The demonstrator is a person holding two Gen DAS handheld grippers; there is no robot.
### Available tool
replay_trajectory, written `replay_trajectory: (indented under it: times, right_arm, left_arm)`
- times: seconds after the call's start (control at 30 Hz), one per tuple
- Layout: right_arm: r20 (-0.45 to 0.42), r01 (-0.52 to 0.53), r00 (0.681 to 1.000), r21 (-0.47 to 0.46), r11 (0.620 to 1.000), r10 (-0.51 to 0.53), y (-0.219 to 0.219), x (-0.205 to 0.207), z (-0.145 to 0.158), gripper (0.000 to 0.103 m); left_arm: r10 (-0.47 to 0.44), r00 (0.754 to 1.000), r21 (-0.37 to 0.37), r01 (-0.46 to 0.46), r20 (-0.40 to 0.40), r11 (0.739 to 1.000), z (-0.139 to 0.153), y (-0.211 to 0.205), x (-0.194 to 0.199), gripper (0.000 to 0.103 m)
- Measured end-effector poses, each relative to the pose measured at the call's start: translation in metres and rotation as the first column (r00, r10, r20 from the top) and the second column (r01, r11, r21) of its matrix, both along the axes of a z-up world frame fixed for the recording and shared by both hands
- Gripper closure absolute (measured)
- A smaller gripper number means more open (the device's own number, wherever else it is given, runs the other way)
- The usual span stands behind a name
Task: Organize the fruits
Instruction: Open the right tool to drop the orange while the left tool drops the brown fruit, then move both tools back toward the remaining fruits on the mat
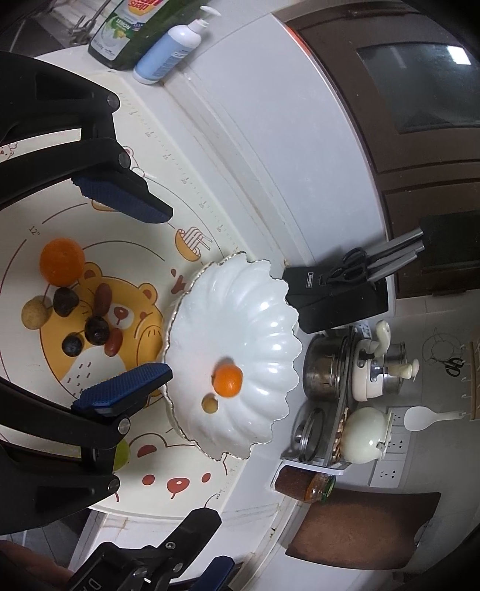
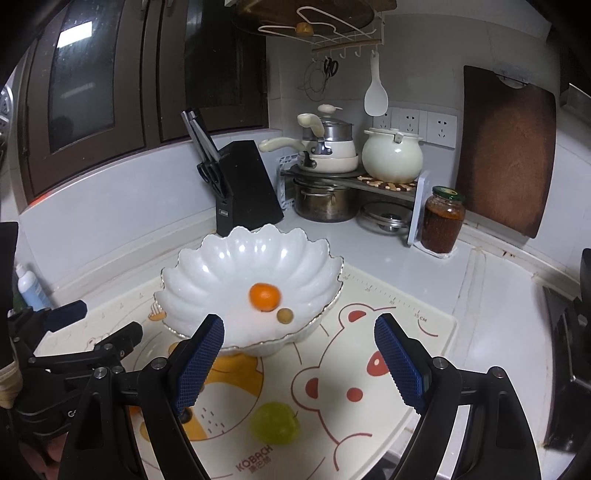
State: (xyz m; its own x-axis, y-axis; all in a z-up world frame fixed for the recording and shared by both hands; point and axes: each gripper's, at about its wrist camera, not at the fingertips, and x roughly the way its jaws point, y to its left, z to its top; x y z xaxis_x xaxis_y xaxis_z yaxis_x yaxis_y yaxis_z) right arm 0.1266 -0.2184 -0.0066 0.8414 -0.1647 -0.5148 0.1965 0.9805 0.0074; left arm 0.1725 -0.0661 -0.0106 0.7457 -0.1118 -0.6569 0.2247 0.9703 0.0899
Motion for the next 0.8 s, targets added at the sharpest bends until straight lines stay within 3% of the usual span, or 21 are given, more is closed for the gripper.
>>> replay_trajectory:
  times: [0.1, 0.8]
  right_arm:
    - [-0.004, 0.000, 1.000, -0.007, 1.000, 0.000, 0.001, -0.002, -0.004, 0.019]
    - [-0.034, 0.012, 0.999, 0.006, 1.000, -0.012, 0.002, -0.018, -0.040, 0.019]
  left_arm:
    - [0.011, 1.000, -0.005, -0.011, 0.002, 1.000, -0.002, 0.003, -0.004, 0.020]
    - [0.074, 0.997, -0.033, -0.075, -0.032, 0.997, -0.036, 0.016, -0.030, 0.015]
